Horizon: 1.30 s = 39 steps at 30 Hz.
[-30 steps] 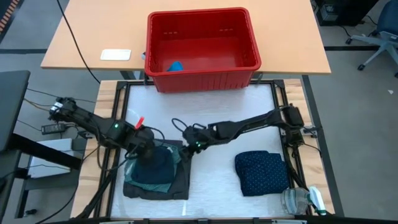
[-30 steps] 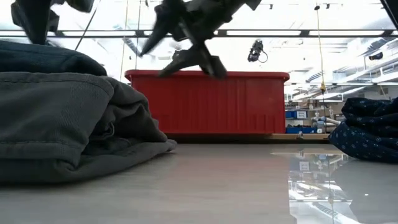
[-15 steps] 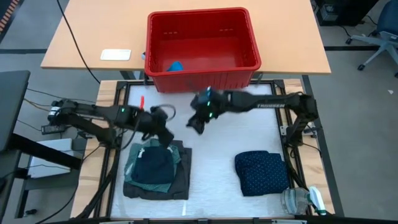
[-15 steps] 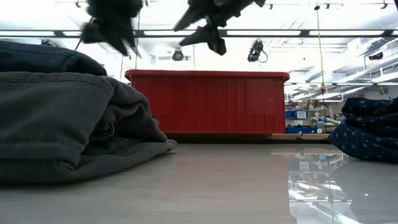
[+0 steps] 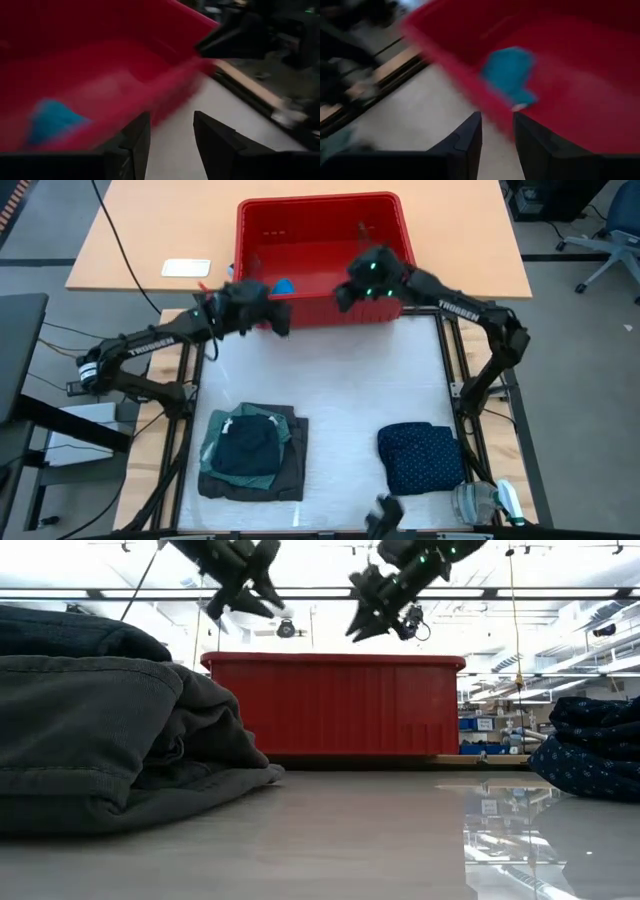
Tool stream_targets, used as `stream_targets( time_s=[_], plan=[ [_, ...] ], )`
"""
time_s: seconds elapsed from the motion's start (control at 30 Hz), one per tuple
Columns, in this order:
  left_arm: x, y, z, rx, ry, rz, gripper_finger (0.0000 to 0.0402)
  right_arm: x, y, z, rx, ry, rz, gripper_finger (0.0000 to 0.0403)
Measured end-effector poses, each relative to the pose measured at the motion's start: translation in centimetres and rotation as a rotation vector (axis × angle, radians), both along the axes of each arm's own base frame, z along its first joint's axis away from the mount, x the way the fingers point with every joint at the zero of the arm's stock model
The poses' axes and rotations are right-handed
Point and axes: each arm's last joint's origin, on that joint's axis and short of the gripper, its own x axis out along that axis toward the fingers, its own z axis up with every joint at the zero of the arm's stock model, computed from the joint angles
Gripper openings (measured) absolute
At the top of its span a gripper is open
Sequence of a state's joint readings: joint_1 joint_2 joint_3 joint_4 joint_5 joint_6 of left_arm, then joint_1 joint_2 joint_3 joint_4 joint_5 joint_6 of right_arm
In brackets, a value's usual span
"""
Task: Fold laundry
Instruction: Remove the light blue shorts from the red bin
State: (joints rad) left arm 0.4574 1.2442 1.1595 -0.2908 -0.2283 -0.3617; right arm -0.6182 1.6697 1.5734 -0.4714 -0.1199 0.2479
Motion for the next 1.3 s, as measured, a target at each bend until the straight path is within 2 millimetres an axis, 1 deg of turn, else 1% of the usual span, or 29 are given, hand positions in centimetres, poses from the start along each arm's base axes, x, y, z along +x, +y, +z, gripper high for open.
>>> stream_targets(
  time_s=[0.07, 0.1, 0.17, 0.23, 0.3, 0.4, 0.47, 0.53, 0.6, 0.63, 0.7, 0.73, 0.8, 0.9, 1.0, 1.1, 1.23, 1.3],
  plan=[
    [-0.8, 1.9, -0.1, 0.055, 0.040, 0.049, 0.0153, -1.1, -2.1, -0.3, -0.022, 0.019, -0.080, 0.0117],
    [-1.2, 2.9, -0.2, 0.069, 0.062, 0.075, 0.0153, -1.6, -3.1, -0.8, -0.019, 0.039, -0.119, 0.0117],
    [-2.0, 4.8, -1.1, 0.051, 0.112, 0.127, 0.0153, -2.4, -4.5, -2.1, 0.027, 0.083, -0.173, 0.0117],
    [-2.3, 6.2, -2.1, 0.000, 0.125, 0.123, 0.0153, -3.1, -5.1, -3.4, 0.118, 0.135, -0.195, 0.0116],
    [-2.2, 7.3, -3.5, -0.072, 0.132, 0.077, 0.0153, -3.1, -4.9, -4.2, 0.203, 0.175, -0.156, 0.0115],
    [-1.2, 7.8, -6.7, -0.230, 0.181, -0.037, 0.0153, -2.6, -3.0, -5.9, 0.344, 0.288, -0.050, 0.0115],
    [-0.4, 7.6, -8.3, -0.288, 0.221, -0.111, 0.0153, -1.9, -1.6, -6.2, 0.347, 0.330, 0.009, 0.0115],
    [0.2, 7.6, -9.7, -0.325, 0.265, -0.155, 0.0153, -1.5, -1.0, -5.9, 0.307, 0.339, 0.022, 0.0114],
    [0.9, 7.7, -11.0, -0.345, 0.299, -0.174, 0.0153, -0.9, -1.3, -5.5, 0.202, 0.309, 0.014, 0.0114],
    [1.1, 7.6, -11.6, -0.360, 0.316, -0.187, 0.0153, -0.8, -1.8, -5.3, 0.158, 0.286, 0.010, 0.0114],
    [1.4, 7.3, -12.7, -0.444, 0.318, -0.250, 0.0153, -0.3, -3.2, -5.1, 0.090, 0.209, 0.004, 0.0115],
    [1.6, 7.5, -12.8, -0.445, 0.306, -0.266, 0.0153, 0.0, -3.8, -5.2, 0.077, 0.168, 0.015, 0.0115],
    [1.7, 7.9, -13.2, -0.460, 0.282, -0.292, 0.0153, 0.6, -5.0, -6.3, 0.111, 0.101, 0.051, 0.0118],
    [1.6, 8.7, -12.9, -0.408, 0.262, -0.255, 0.0153, 1.5, -6.2, -8.4, 0.192, 0.052, 0.050, 0.0126],
    [1.3, 9.4, -11.4, -0.338, 0.262, -0.222, 0.0153, 2.1, -6.9, -9.8, 0.248, 0.028, 0.030, 0.0133],
    [1.1, 10.5, -9.3, -0.255, 0.265, -0.173, 0.0153, 2.4, -7.3, -10.7, 0.291, 0.004, 0.027, 0.0136],
    [0.9, 12.3, -5.7, -0.132, 0.225, -0.099, 0.0153, 2.8, -7.3, -11.0, 0.307, -0.012, 0.041, 0.0137],
    [1.0, 13.2, -4.6, -0.088, 0.206, -0.084, 0.0153, 2.9, -7.2, -11.2, 0.311, -0.007, 0.040, 0.0137]
  ],
)
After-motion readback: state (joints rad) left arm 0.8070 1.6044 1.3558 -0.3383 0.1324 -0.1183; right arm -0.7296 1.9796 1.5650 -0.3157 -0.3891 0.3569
